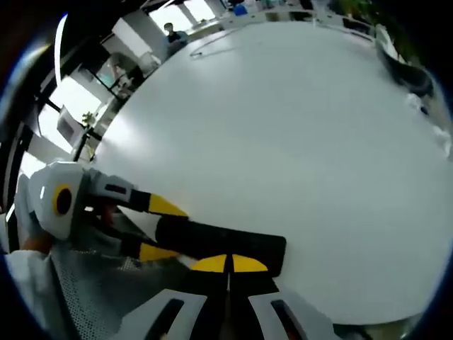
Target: Press the specified remote control buttons in sequence, fully releasing each button before pressing the next.
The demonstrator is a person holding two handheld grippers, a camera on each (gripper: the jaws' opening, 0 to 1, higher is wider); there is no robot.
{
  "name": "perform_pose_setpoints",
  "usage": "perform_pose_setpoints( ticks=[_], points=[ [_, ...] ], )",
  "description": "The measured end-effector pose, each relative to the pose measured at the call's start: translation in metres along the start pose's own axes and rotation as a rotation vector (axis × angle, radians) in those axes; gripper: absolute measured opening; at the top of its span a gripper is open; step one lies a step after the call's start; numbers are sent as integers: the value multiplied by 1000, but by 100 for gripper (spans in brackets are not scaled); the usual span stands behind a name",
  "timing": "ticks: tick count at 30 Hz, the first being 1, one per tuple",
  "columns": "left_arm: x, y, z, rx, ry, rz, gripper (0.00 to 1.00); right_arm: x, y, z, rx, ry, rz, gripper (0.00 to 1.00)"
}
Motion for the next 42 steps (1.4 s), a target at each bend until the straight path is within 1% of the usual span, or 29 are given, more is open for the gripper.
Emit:
perform_pose_setpoints(
  ticks=[8,22,30,34,38,42],
  points=[
    [0,-1,0,3,1,-1,25,1,0,0,-19,7,8,0],
    [1,-1,0,2,4,-6,25,2,0,-2,15,-27,3,0],
    [1,-1,0,2,3,-8,25,1,1,-1,9,-20,1,0],
    [1,-1,0,2,2,-9,25,1,0,-1,44,-26,5,0],
    [1,-2,0,2,1,-9,25,0,0,-1,57,-31,5,0],
    [1,-2,0,2,0,-9,25,0,0,0,52,-31,12,0]
  ],
)
Point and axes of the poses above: the point that each gripper's makers call its tool centre point, and the gripper's own axes: x roughly forward along the fingers, z roughly to its left, y roughly out of its underside, the point moved 1 cm from there along -x, roughly backward along the fingers, and after that the axes turned 6 degrees about -x, right-handed, at the moved point
